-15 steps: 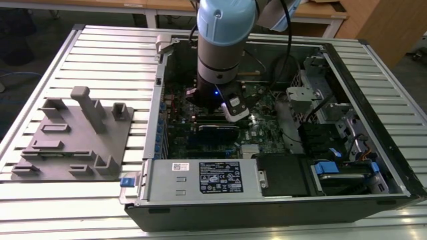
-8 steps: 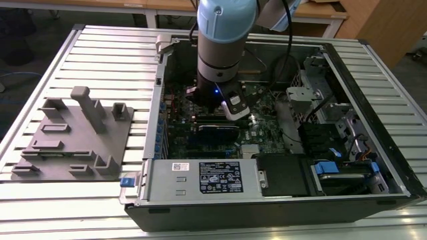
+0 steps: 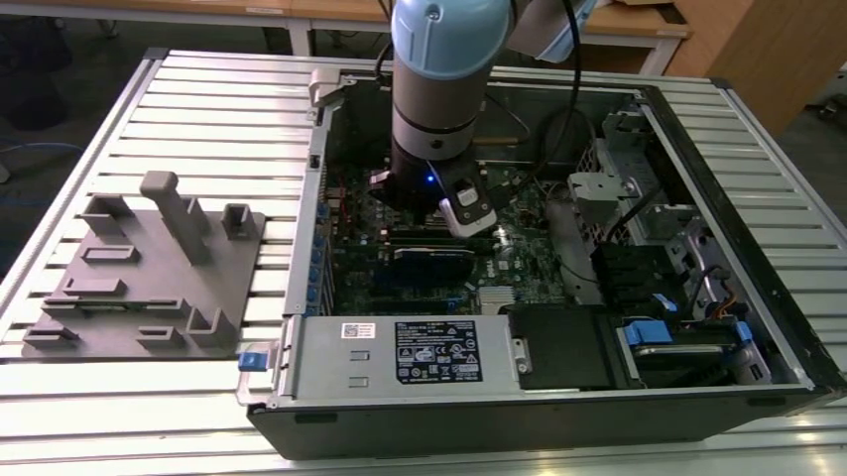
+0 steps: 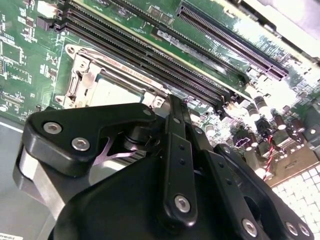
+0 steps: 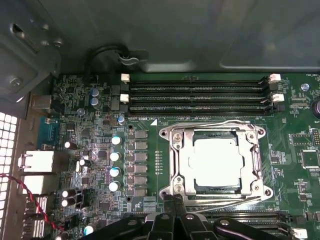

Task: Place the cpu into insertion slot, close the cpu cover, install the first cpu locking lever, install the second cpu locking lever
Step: 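Install the second cpu locking lever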

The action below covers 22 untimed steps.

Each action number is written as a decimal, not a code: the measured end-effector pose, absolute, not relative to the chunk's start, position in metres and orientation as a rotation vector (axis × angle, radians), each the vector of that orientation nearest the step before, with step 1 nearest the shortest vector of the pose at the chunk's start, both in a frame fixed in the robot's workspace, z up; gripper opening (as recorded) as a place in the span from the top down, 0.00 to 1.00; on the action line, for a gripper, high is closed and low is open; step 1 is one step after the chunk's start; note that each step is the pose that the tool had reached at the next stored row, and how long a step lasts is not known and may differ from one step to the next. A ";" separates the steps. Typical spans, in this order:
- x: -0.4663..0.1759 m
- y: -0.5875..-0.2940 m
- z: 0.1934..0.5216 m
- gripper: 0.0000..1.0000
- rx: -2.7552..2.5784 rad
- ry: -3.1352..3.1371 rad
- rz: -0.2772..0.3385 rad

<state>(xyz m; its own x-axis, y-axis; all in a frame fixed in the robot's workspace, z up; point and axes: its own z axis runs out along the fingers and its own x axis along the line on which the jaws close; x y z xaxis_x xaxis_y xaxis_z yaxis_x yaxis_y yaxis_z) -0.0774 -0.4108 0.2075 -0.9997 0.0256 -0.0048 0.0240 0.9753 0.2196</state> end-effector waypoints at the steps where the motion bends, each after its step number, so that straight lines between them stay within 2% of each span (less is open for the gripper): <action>1: -0.077 -0.411 0.208 0.90 0.039 3.115 0.344; 22: -0.077 -0.409 0.204 0.90 0.041 3.117 0.321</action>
<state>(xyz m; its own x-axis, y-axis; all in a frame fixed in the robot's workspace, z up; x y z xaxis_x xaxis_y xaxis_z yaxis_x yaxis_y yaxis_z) -0.0773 -0.4086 0.2043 -0.9996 0.0266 -0.0052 0.0250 0.9786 0.2040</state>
